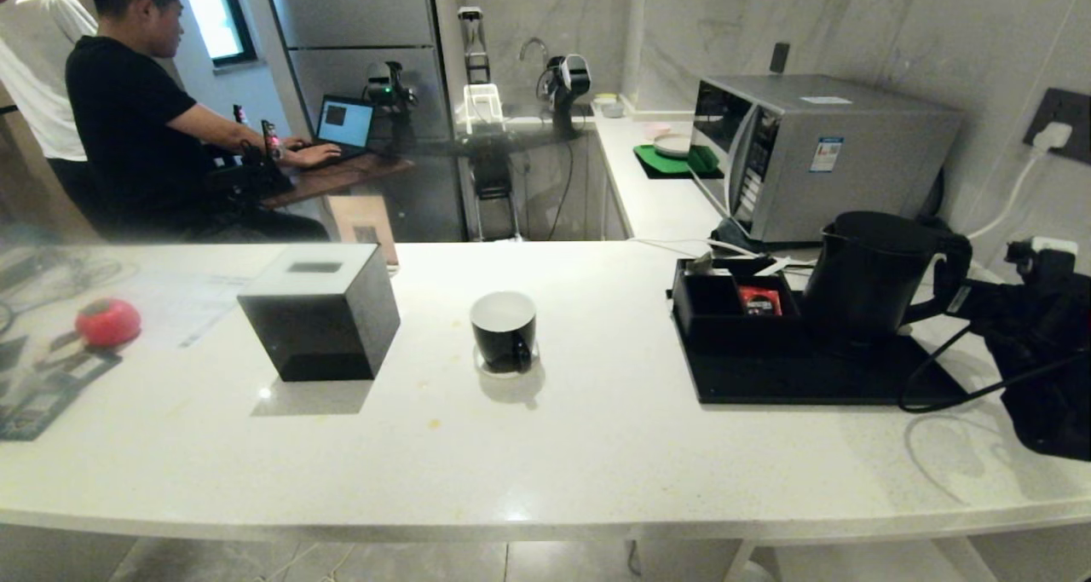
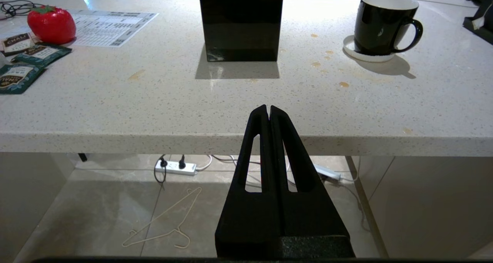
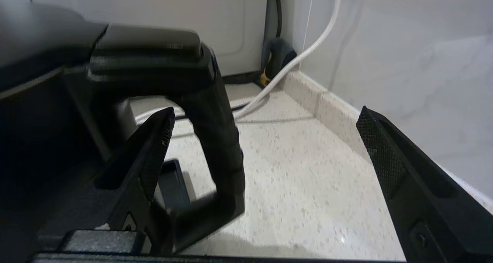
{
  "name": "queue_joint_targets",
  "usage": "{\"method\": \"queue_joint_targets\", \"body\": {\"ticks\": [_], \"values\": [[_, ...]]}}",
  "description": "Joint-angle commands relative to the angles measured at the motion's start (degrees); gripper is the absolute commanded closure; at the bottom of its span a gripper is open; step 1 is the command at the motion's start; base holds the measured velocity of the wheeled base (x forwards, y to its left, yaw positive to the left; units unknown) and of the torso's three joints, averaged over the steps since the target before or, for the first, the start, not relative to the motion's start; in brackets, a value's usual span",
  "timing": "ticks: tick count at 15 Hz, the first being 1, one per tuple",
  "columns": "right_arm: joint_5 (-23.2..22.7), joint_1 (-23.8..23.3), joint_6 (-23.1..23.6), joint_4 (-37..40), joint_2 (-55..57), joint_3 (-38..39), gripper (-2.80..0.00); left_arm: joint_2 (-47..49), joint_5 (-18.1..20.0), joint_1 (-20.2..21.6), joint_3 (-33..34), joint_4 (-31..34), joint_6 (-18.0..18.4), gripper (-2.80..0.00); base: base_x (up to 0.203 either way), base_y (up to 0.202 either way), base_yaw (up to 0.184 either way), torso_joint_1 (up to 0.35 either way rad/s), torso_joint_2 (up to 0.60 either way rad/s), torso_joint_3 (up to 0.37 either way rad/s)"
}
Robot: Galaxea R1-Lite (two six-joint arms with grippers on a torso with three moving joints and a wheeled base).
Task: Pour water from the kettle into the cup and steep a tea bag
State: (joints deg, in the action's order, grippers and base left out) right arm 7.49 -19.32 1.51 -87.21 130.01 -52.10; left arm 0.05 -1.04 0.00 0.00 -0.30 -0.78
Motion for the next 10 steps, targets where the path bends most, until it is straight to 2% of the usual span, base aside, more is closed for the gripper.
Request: {"method": "queue_joint_targets", "body": {"ticks": [1, 10], "values": [[0.1, 0.0, 0.1, -2.5, 0.8, -1.5, -2.8, 0.0, 0.0, 0.0, 0.0, 0.0, 0.0, 0.0, 0.0, 0.0, 0.0, 0.0, 0.0, 0.0], [0.0, -0.5, 0.2, -2.5, 3.6, -5.8, -2.8, 0.0, 0.0, 0.0, 0.0, 0.0, 0.0, 0.0, 0.0, 0.0, 0.0, 0.0, 0.0, 0.0]]}}
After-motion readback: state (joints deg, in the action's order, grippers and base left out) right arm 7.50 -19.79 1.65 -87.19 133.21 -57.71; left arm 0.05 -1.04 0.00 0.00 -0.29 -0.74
